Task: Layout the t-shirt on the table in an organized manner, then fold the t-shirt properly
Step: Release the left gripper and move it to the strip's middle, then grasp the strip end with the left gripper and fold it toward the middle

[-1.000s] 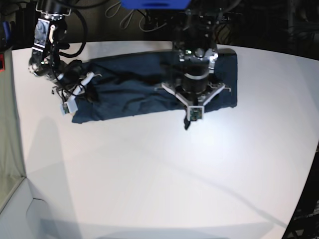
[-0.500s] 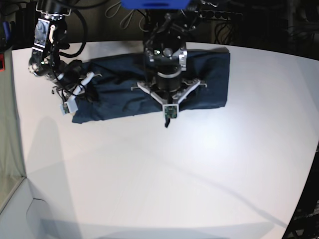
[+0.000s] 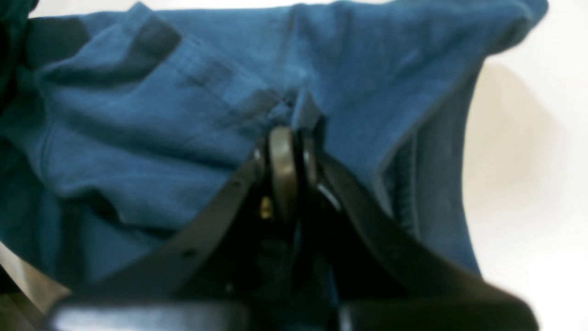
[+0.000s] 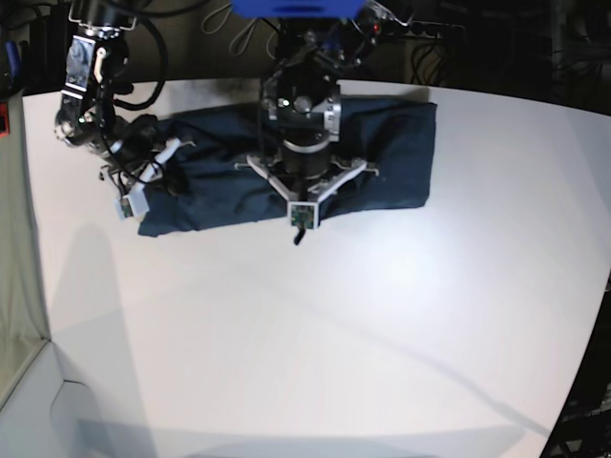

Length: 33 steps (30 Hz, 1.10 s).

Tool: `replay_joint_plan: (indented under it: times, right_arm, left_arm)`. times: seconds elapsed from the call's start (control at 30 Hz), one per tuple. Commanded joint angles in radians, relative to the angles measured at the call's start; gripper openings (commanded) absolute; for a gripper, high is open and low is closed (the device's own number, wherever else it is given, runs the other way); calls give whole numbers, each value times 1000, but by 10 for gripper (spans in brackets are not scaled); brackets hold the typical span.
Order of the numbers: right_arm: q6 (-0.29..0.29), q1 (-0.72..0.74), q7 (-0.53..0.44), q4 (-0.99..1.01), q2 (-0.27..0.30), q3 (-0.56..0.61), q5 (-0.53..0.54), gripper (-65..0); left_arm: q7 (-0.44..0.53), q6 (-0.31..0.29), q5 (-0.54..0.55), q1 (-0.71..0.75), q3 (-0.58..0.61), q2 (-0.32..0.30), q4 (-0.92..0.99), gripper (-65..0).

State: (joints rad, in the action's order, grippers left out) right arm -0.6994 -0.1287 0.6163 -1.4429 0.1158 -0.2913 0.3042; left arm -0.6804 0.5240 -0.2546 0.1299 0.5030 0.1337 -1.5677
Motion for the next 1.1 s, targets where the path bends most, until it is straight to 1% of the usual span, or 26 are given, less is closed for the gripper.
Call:
replay_joint_plan:
  times: [0.0,0.13,0.2,0.23,0.27,0.3,0.33,0.37,0.4,0.47,0.57,0.63,0.73,0.83,0.9,0.97,1.07]
  right_arm:
    - [1,-6,46,-3,6,2,-35,-650]
    - [1,-6,46,-3,6,2,-35,-650]
    - [1,-6,46,-5,6,2,-35,-650]
    - [1,-6,46,-5,6,2,-35,-650]
    - [1,-6,46,-5,6,2,-35,-650]
    - [1,-6,46,-5,6,2,-35,-650]
    - [1,-6,46,-5,6,2,-35,-650]
    - [1,-6,46,-5,6,2,-35,-650]
    - [1,-6,46,-5,6,2,-35,-650]
    - [1,-6,46,-5,6,2,-35,-650]
    - [1,-6,46,-3,6,2,-35,-650]
    - [1,-6,46,-5,6,2,-35,-650]
    - [1,-6,46,-5,6,10,-35,-650]
    - [1,-6,46,-5,8,27,-35,-650]
    - [1,-6,46,-5,8,28,-35,-650]
    - [1,-6,46,-5,8,28,-35,-650]
    - [1,-4,46,-5,8,28,-35,-650]
  left_arm:
    - [12,18,-9,-8,3,14,-17,-645]
    - [9,18,-9,-5,1,14,-18,-643]
    - [9,18,-9,6,4,14,-20,-600]
    - [9,18,-7,12,1,14,-21,-556]
    - [11,18,-7,18,1,14,-24,-498]
    - [11,18,-7,24,1,14,-29,-426]
    - [11,18,-7,24,4,14,-30,-374]
    - [15,18,-7,24,6,14,-36,-336]
    - [20,18,-7,24,7,8,-49,-325]
    - [24,18,-7,29,9,-12,-78,-329]
    - [26,18,-7,29,33,-19,-135,-329]
    - [58,18,-7,32,58,-36,-198,-329]
    - [124,22,-7,73,78,-70,-303,-329]
    - [124,28,-9,113,64,-92,-371,-330]
    - [118,28,-9,139,24,-115,-379,-338]
    - [113,28,-9,167,-11,-118,-379,-391]
    - [116,28,-7,196,-86,-118,-380,-504]
